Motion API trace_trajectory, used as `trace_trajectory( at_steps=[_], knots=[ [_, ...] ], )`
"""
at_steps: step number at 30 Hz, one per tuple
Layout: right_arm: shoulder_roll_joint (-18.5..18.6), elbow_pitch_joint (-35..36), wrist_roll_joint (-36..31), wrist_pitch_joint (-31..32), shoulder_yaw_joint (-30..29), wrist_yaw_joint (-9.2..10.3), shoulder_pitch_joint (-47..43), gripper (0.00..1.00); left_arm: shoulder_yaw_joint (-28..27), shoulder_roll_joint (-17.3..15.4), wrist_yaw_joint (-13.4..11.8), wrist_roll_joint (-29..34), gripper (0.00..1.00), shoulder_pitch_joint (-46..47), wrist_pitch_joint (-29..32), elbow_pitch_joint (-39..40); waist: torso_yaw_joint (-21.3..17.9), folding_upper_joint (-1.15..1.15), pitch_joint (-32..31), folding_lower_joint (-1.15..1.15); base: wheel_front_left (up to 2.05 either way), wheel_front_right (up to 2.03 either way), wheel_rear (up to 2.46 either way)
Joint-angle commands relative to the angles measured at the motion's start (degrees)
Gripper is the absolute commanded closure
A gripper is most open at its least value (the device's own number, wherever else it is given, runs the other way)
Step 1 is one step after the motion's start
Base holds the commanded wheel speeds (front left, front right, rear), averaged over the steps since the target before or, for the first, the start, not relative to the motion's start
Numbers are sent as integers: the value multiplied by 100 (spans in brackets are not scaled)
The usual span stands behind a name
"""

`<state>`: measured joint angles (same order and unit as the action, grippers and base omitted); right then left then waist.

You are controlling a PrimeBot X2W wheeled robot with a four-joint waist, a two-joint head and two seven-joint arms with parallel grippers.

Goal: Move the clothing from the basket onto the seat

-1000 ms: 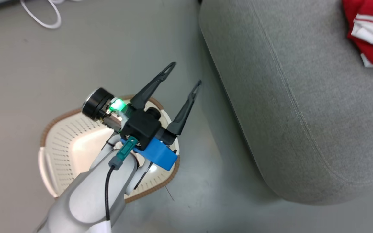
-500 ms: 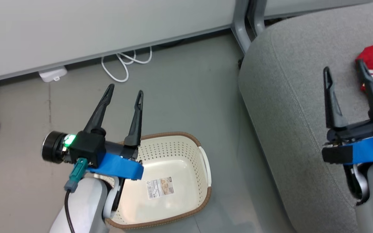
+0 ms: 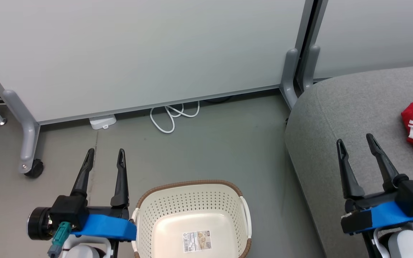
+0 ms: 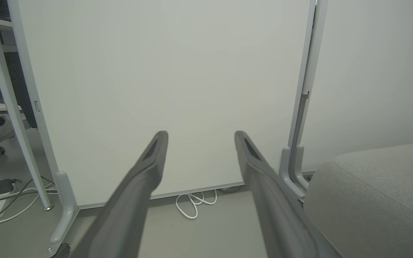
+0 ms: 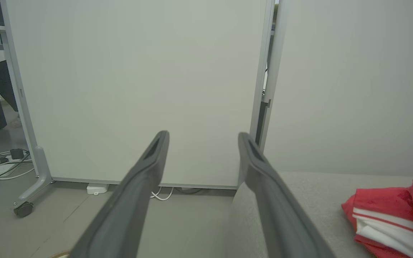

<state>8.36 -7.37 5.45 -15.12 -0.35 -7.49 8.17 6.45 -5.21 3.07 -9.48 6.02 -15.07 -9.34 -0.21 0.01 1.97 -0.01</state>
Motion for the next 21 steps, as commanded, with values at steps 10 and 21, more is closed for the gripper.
trace_trajectory(
  at_steps=[10, 21],
  knots=[
    [-304, -83, 165, -4, -179, -1, -592, 0, -390, 138, 266, 200, 0, -441, -14, -90, 147, -1, -282, 1, 0, 0, 0],
    [-477, -163, 263, -3, -368, -1, -977, 0, -572, 211, 385, 278, 0, -685, -14, -266, 221, -1, -425, 1, 0, 0, 0]
  ],
)
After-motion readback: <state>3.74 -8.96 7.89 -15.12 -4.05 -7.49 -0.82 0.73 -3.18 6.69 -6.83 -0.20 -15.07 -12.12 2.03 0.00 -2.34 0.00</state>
